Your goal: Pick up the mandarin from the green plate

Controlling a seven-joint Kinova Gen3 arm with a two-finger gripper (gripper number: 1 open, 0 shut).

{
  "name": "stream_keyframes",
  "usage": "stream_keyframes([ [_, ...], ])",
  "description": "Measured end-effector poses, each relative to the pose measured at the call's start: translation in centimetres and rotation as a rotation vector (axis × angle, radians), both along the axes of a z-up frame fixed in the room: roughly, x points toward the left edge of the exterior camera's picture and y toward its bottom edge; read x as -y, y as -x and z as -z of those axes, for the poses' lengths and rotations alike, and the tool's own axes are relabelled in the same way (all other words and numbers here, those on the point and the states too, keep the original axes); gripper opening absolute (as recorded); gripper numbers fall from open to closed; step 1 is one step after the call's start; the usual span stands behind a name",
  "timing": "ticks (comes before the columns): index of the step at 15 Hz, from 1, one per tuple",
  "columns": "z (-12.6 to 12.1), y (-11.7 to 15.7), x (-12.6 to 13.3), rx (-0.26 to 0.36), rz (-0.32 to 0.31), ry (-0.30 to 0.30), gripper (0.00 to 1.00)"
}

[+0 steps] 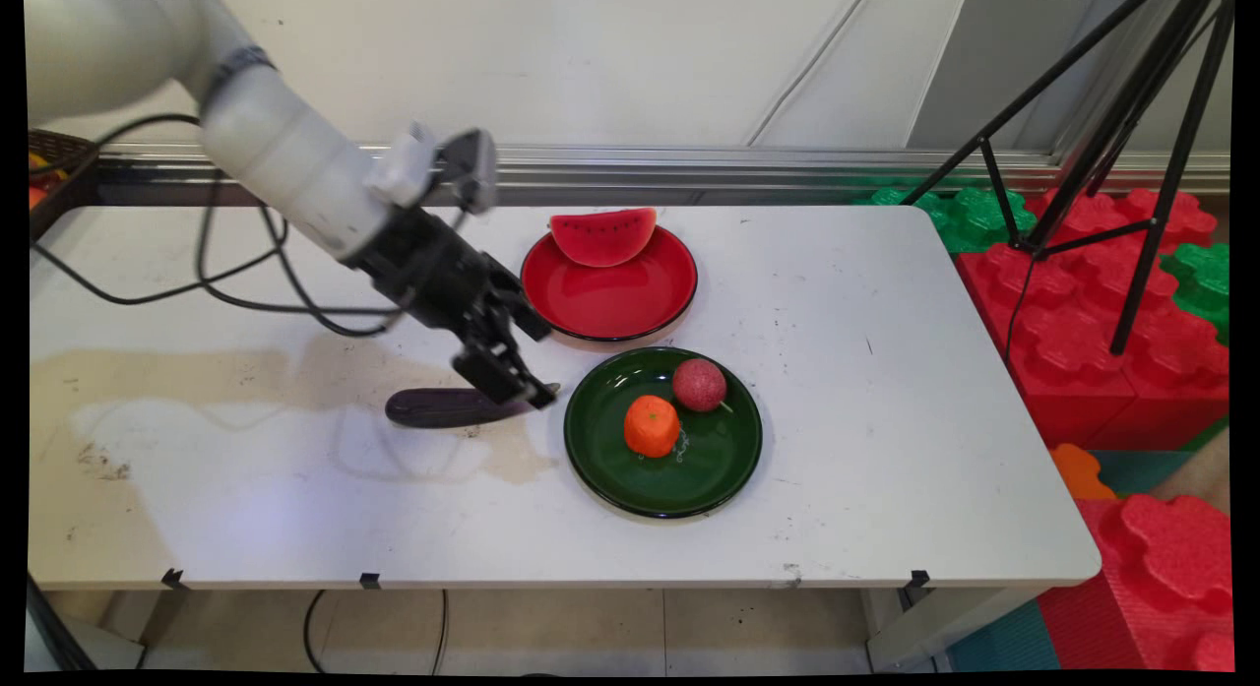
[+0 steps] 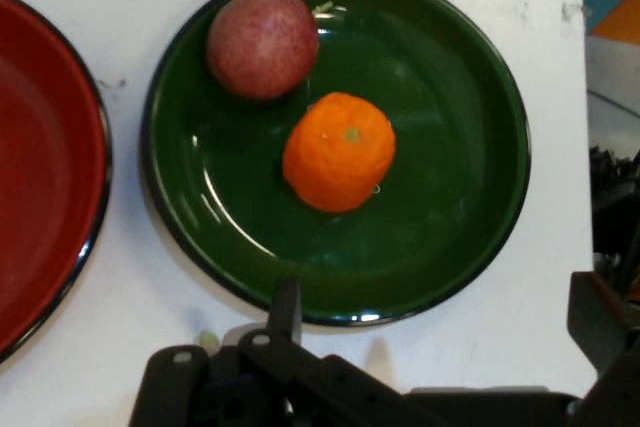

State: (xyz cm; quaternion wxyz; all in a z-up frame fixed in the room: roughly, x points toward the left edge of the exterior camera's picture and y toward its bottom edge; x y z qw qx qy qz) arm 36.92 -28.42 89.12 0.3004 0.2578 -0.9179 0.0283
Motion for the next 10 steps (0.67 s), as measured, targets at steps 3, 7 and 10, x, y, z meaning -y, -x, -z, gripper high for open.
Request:
stream_keyframes([
  [3, 2.2, 2.3, 1.1, 0.023, 0.021, -0.008, 1.00],
  [7, 4.8, 4.6, 2.6, 0.054, 0.054, -0.013, 1.00],
  [10, 6.8, 6.1, 3.9, 0.074, 0.083, -0.010, 1.00],
])
